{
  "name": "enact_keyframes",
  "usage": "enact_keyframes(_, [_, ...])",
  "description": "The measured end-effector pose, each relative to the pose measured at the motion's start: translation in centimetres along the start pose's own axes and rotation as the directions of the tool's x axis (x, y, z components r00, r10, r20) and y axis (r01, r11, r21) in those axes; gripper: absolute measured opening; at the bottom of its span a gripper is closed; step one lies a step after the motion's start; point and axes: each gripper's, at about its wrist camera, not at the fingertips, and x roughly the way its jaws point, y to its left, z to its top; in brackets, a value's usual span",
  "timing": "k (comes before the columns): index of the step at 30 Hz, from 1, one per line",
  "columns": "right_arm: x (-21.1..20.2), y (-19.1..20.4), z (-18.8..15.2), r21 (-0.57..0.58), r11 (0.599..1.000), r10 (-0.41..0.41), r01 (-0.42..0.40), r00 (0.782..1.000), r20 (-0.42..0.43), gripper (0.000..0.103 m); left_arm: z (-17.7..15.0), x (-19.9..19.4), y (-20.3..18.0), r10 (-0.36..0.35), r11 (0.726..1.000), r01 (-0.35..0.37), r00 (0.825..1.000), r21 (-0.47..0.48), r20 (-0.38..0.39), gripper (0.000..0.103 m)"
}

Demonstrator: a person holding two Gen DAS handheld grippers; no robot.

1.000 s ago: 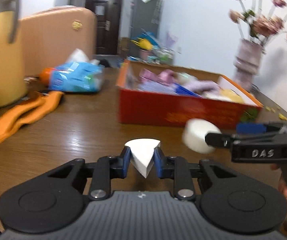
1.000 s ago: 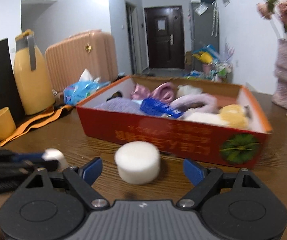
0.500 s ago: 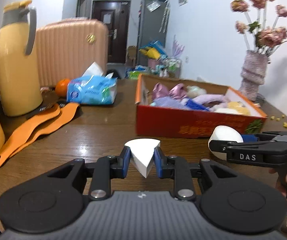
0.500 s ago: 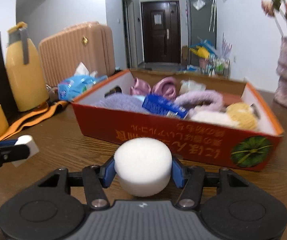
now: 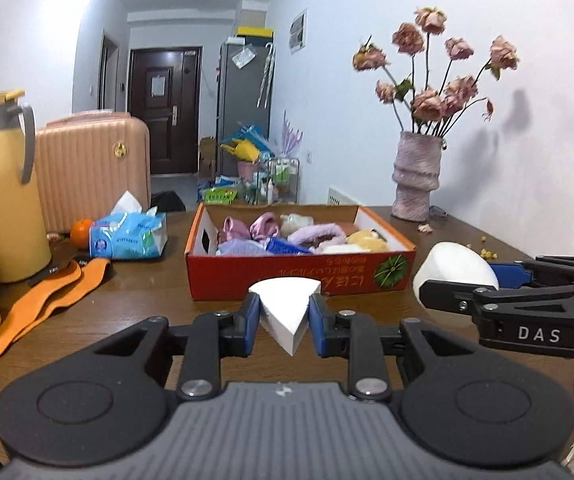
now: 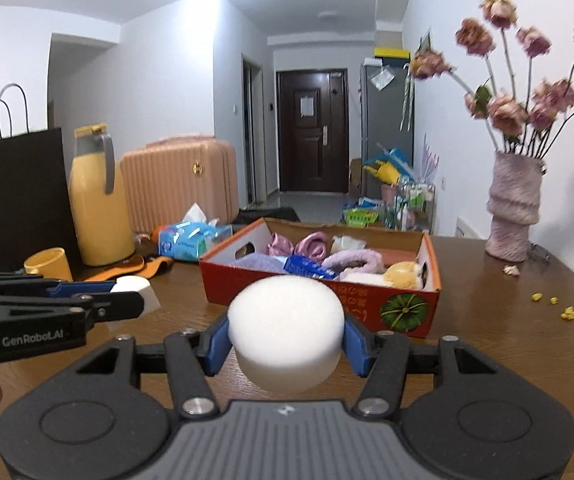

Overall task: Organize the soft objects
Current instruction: 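Carry both white sponges over the box, then lower both sponges into the box and open both grippers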

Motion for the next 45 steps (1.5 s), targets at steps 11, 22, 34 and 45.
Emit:
enact_keyframes(11, [-1.2,0.6,1.6,-0.028,1.000,0.010,-0.009,0.998,0.055,0.057,1.7,-1.3,0.5,0.024,1.000,-0.025,0.997,0.010,0.078,0.027])
enact_keyframes(22, [9.5,-2.5,10.0,-0.073,0.994,0.082,-0.080,0.996,0.026,0.057,11.9,11.8,5.3,-0.030,0.998,0.030,0.999,-0.050,0.017,0.027])
enact_keyframes(34, [32.5,-5.9,15.2,-0.044,0.992,0.103,-0.115,0.969,-0.225,0.058,15.1,35.5,10.6,0.039,0.991,-0.073,0.958,-0.110,-0.285,0.028])
enact_keyframes(45, [41.4,-5.6,12.7,-0.044,0.994,0.081,-0.101,0.940,-0.332,0.081,13.1,41.1,12.4,0.051,0.986,-0.104,0.932,-0.130,-0.359,0.054])
